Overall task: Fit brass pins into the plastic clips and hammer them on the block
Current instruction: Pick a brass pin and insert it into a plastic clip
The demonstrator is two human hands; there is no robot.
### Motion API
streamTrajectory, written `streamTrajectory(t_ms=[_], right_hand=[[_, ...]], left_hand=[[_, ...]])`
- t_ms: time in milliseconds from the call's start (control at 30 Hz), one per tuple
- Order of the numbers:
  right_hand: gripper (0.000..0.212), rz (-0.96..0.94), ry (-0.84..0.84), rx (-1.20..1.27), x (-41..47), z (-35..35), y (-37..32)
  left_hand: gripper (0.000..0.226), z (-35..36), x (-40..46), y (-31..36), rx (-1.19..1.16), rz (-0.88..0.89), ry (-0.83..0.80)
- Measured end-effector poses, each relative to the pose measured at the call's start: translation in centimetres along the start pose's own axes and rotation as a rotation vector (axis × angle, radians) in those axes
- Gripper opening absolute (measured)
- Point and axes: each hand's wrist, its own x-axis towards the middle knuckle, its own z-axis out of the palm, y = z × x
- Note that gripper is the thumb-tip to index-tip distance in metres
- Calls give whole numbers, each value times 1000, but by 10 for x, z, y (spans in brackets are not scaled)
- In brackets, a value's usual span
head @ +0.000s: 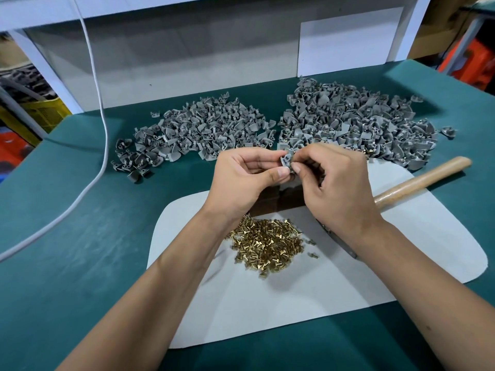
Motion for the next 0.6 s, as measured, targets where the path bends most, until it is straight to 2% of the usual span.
streamTrajectory(t_ms=[167,267,433,600], right_hand=[[4,1,-34,-3,2,-2,2],[5,20,-136,20,7,-8,2],[5,112,-514,28,27,-44,17],[13,208,-978,-51,31,-83,37]], left_hand=[[28,0,-1,1,113,44,13],[29,2,-2,2,257,96,-13],[18,-1,-2,0,619,161,47],[14,-8,2,-2,539,13,113]])
